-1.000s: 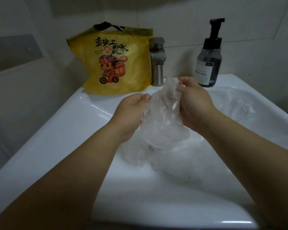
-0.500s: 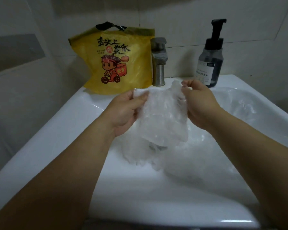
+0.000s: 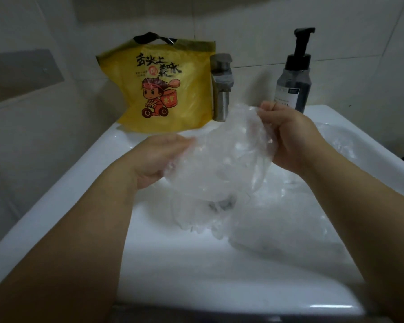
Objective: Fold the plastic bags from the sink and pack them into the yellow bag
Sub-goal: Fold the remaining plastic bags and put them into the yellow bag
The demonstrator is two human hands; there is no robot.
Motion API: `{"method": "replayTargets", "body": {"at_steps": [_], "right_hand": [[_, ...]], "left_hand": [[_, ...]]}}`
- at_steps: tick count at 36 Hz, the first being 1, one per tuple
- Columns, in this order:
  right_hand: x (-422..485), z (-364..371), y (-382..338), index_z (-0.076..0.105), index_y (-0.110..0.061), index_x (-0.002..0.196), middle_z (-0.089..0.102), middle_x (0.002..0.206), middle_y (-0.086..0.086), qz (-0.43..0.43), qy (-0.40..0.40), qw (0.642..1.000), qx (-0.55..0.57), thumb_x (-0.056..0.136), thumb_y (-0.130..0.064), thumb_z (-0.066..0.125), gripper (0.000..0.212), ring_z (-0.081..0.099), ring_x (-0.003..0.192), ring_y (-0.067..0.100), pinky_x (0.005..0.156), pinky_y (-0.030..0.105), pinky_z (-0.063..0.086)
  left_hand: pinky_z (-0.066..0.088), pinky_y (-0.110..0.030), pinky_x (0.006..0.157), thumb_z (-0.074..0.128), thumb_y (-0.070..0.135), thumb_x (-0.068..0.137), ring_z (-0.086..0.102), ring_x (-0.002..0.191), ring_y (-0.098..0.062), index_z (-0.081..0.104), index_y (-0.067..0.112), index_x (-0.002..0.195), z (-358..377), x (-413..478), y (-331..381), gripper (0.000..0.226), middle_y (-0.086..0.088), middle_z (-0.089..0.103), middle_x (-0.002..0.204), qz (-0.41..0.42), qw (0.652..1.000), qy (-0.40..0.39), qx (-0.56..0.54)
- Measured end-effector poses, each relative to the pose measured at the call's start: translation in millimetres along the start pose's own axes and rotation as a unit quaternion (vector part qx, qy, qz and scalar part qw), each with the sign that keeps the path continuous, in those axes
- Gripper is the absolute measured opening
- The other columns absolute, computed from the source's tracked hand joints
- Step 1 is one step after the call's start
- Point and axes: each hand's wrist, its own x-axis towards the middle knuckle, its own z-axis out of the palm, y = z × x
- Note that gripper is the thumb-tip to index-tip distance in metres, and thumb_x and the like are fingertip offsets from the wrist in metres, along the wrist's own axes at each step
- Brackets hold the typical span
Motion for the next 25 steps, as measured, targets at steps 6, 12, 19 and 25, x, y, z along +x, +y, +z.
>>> {"method": "replayTargets", "body": {"at_steps": [6,12,19,25], "right_hand": [[-0.3,4.1,7.0,0.058,-0.008,0.087,0.061,0.069,0.005,0.006,-0.057,0.995,-0.082,0.096,-0.002,0.045,0.017,0.058,0.062,0.016,0.060,0.028,0.049],[-6.5,13.8,9.5,0.063,-0.004,0.099,0.066,0.081,0.008,0.026,-0.088,0.992,-0.087,0.096,-0.011,0.049,0.016,0.064,0.073,0.018,0.067,0.027,0.056],[-2.9,14.8,12.3,0.063,-0.011,0.103,0.067,0.085,0.006,-0.009,0.077,0.982,-0.171,0.096,-0.026,0.054,0.019,0.065,0.071,0.018,0.060,0.024,0.055],[-8.4,12.4,6.5,0.052,-0.007,0.128,0.067,0.106,0.018,0.163,-0.088,0.979,-0.080,0.077,-0.054,0.056,0.069,0.068,0.078,0.021,0.079,0.036,0.056]], "left_hand": [[0.039,-0.036,0.109,0.070,0.015,0.084,0.050,0.126,-0.011,0.052,0.021,0.139,18.1,4.9,-1.5,0.058,0.007,0.056,0.136,0.105,0.975,0.066,0.185],[0.047,-0.030,0.095,0.072,0.038,0.078,0.064,0.104,-0.007,0.070,0.033,0.101,37.7,-4.7,3.6,0.024,0.013,0.071,0.103,0.088,0.987,-0.076,0.110],[0.050,-0.021,0.063,0.067,0.019,0.087,0.062,0.060,-0.005,0.069,0.022,0.077,43.0,-4.4,0.8,0.010,0.012,0.066,0.062,0.080,0.988,-0.033,0.125],[0.045,-0.022,0.056,0.063,0.031,0.092,0.060,0.060,-0.012,0.067,0.020,0.082,31.2,8.0,2.8,0.015,0.007,0.065,0.066,0.099,0.985,0.141,0.001]]}}
